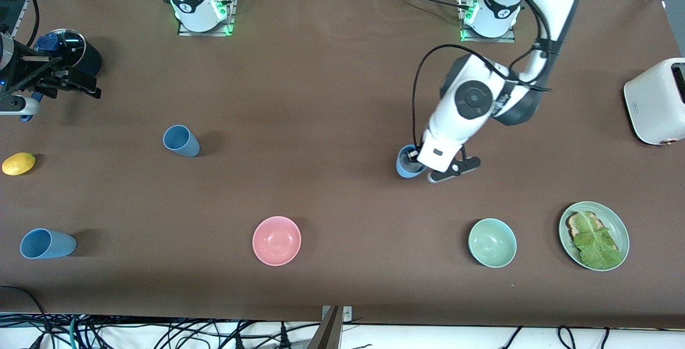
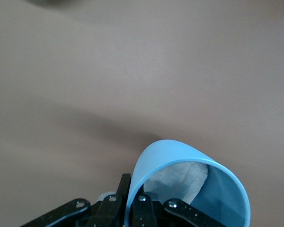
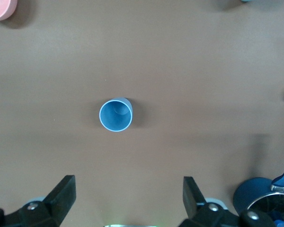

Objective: Stack blue cups with both arms
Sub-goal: 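Lift the tissue cup and carry it toward the table center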

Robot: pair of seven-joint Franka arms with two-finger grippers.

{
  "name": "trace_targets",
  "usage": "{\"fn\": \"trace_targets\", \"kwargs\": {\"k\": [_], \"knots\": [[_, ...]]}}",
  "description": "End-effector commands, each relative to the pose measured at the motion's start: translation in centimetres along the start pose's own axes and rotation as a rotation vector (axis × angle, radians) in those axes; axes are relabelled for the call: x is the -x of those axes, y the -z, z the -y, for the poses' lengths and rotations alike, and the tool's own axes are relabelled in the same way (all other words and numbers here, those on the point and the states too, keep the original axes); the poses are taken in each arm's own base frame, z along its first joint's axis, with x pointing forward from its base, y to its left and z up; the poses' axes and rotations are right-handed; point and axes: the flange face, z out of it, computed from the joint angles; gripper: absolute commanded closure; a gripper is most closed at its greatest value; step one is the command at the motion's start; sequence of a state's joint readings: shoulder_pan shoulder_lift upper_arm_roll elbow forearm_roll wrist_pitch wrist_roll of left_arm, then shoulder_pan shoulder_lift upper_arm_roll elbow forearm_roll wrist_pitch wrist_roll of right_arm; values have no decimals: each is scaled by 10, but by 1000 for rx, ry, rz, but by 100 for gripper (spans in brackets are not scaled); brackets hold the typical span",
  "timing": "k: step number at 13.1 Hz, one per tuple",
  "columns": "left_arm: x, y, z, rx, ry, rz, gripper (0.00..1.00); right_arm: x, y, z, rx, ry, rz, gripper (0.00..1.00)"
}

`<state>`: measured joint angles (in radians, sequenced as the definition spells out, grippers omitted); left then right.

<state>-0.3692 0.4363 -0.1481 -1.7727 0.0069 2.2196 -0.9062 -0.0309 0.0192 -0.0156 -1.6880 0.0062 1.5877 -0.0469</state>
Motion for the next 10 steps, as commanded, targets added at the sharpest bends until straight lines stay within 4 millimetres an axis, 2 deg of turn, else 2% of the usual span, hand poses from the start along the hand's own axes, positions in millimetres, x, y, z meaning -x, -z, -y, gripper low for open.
{"fn": "trace_targets", "kwargs": {"k": [1,3,5,6,7,10], "knots": [[27,-12,-41,-15,59,-19,100,-18,-25,-5,17,18,44,0],[48,-28,-65,-11,91,-12,100,-44,-76,-9,58,24,132,0],[79,-53,-91,1,119,-17,100,-64,-119,-10,51,28,138,0],[90,-65,-102,13,138,-24,100,-64,-137,-2,57,40,129,0],[97,-73,-110,17,158,-30,100,-66,-153,17,60,67,95,0],[106,-85,-116,9,172,-31,100,-56,-216,29,63,97,30,0]]}}
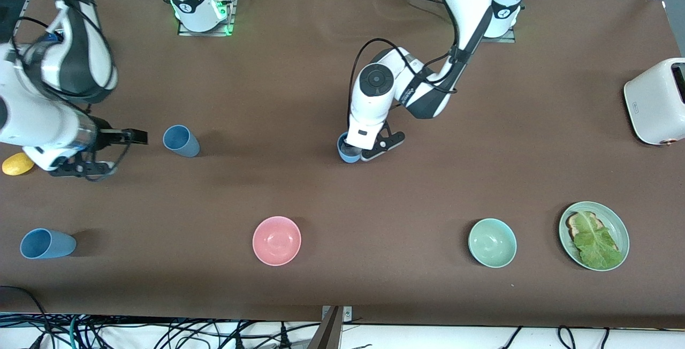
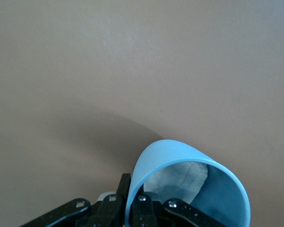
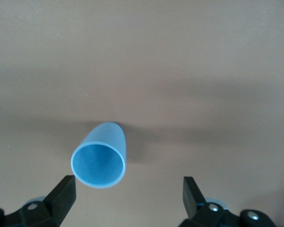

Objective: Stack blue cups with both arms
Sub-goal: 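Lift the tissue cup and carry it toward the table center, then set the tissue cup down with the left gripper while the right gripper grasps a cup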

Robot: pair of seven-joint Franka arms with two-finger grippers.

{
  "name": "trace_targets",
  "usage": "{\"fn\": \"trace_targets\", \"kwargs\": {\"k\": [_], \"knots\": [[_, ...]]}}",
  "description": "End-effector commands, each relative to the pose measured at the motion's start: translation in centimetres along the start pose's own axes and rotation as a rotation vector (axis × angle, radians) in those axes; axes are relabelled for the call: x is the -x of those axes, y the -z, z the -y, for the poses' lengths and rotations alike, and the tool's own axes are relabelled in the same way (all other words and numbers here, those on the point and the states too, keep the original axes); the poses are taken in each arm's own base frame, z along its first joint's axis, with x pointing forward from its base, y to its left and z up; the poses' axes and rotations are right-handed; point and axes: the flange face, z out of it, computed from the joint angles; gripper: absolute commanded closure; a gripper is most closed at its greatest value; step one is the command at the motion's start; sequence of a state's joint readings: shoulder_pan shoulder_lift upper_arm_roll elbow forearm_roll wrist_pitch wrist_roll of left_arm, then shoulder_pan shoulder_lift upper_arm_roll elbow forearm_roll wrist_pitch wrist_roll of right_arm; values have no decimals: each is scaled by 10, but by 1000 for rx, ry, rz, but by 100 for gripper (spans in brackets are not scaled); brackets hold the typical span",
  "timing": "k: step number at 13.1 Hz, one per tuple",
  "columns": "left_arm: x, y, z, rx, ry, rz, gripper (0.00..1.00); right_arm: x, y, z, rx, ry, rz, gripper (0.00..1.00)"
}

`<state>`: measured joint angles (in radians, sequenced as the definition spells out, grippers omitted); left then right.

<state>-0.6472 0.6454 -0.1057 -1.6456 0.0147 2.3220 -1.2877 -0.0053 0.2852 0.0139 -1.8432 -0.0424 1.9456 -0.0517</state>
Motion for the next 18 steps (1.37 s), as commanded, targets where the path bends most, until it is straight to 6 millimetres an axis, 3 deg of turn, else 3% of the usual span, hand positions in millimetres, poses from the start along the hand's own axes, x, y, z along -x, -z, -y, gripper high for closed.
{"fn": "trace_targets", "kwargs": {"k": [1,5,6,7,8,11,12,15,16,18], "knots": [[-6,-5,-9,2,26,-27,100,23,-32,8,20,24,-41,0],[-2,-11,-13,28,28,-31,100,54,-80,11,16,18,-98,0],[-2,-9,-13,30,35,-32,91,57,-85,9,16,7,-98,0],[-2,-9,-13,30,38,-32,65,61,-85,6,16,7,-98,0],[-3,-5,-13,34,45,-35,45,64,-84,2,17,3,-96,0],[-3,0,-13,27,77,-59,7,67,-92,-5,16,-10,-85,0],[-3,6,-14,31,83,-75,2,68,-94,-5,15,-10,-80,0],[-7,24,-12,17,94,-82,1,66,-105,-4,14,-9,-62,0],[-7,26,-10,6,96,-81,1,65,-111,-4,13,-9,-53,3],[-7,41,-8,-8,98,-81,1,65,-112,-2,13,-9,-51,46]]}}
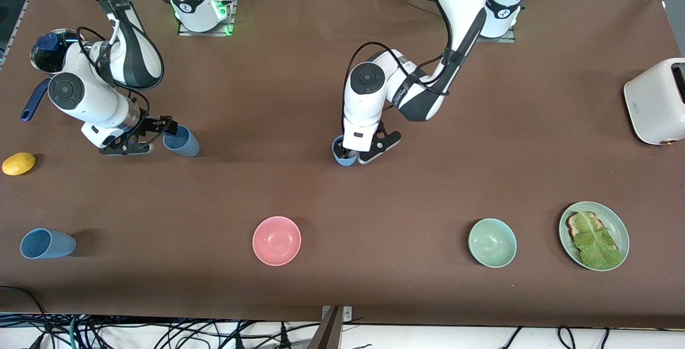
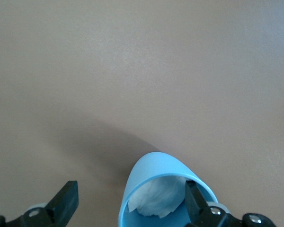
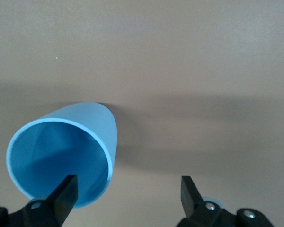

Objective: Stack blue cups with both arms
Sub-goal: 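Set the tissue cup down with the left gripper while the right gripper grasps a cup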

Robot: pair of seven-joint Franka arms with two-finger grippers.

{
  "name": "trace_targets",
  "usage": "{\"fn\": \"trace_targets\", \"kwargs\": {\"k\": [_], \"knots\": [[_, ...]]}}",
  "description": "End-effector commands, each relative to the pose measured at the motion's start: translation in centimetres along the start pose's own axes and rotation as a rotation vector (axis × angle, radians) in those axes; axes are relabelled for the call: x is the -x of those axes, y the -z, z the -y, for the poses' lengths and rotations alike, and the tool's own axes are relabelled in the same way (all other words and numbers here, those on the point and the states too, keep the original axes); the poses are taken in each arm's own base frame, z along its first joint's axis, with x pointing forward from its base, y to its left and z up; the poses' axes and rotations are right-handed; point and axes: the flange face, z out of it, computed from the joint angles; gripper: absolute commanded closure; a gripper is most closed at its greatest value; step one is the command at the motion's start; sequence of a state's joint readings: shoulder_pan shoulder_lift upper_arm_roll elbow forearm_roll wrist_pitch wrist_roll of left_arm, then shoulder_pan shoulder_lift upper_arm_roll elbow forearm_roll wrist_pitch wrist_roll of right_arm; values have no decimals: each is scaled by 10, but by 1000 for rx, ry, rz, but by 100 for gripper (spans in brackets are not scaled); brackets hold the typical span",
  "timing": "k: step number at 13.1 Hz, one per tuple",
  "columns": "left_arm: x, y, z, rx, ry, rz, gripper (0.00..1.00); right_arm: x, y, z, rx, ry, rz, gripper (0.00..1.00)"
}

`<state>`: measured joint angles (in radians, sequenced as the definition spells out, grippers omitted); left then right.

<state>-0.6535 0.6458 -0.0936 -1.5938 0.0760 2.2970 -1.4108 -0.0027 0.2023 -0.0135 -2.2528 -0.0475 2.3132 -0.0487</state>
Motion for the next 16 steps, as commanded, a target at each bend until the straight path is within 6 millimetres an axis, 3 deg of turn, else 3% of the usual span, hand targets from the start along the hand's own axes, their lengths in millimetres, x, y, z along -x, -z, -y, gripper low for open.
{"fn": "trace_targets", "kwargs": {"k": [1,3,4,8,11,14,16], "knots": [[1,31,3,-31,10,-20,1,1,-5,1,11,0,-14,62],[3,54,6,-63,9,-12,1,-3,-13,4,10,-2,-28,88],[-1,79,3,-64,15,-13,1,-3,-12,5,7,-4,-30,100],[-31,129,8,-114,5,8,1,-8,-8,14,6,9,-35,100],[-89,166,36,-112,-66,52,1,-24,19,36,9,-3,-35,100],[-164,207,83,-111,-202,90,1,-43,75,92,30,-43,4,100],[-206,230,113,-116,-321,117,1,-54,112,152,55,-92,33,100]]}}
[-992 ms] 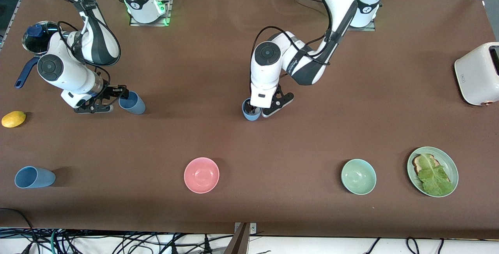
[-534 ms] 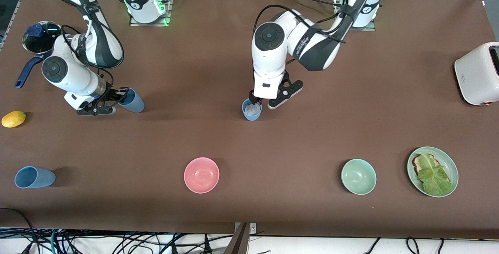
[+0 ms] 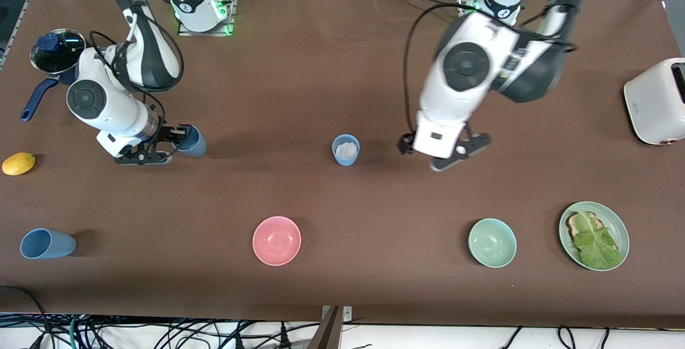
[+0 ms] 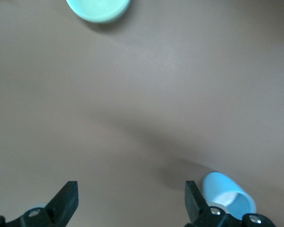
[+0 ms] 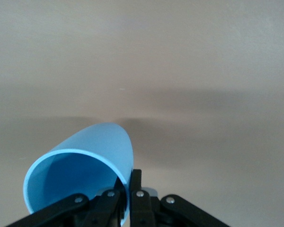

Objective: Stack blue cups with both arms
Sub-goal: 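Carry the blue cup over the tissue cup while the left gripper withdraws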

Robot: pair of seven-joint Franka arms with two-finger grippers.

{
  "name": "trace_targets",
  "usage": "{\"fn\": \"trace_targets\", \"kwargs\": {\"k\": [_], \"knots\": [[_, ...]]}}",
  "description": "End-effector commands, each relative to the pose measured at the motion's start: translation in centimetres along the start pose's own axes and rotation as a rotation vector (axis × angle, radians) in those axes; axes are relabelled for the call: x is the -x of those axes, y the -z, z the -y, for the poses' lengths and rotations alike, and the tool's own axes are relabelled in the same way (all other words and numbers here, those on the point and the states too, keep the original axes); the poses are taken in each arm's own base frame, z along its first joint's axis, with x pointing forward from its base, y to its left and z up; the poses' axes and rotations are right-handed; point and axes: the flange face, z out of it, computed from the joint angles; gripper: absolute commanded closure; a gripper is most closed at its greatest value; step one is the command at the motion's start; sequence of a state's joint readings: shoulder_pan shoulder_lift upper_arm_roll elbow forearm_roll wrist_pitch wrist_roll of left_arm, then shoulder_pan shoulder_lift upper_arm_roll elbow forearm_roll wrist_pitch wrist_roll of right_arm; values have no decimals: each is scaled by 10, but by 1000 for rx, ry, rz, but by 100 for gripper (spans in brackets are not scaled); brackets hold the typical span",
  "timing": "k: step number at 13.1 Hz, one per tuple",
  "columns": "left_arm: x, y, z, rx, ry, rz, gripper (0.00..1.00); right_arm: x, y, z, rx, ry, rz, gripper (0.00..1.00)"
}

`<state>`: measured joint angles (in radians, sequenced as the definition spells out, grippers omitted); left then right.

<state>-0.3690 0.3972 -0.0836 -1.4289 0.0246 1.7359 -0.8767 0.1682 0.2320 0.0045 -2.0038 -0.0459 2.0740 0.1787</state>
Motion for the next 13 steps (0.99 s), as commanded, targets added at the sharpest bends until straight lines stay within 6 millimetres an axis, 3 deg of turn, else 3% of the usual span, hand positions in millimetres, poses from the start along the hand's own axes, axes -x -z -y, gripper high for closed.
{"fn": "trace_targets", "kwargs": {"k": [1,4,9,11,13], "knots": [[-34,37,53,11,-162,35,1,-12,55,78,34,-63,23,100],[-72,58,108,9,-290,58,1,-8,88,163,3,-115,19,100],[-123,84,218,31,-462,52,1,-2,103,293,-58,-155,-30,100],[-129,92,247,34,-510,59,1,0,108,333,-77,-141,-61,100],[-133,93,264,37,-530,70,0,-7,103,357,-96,-173,-81,100]]}}
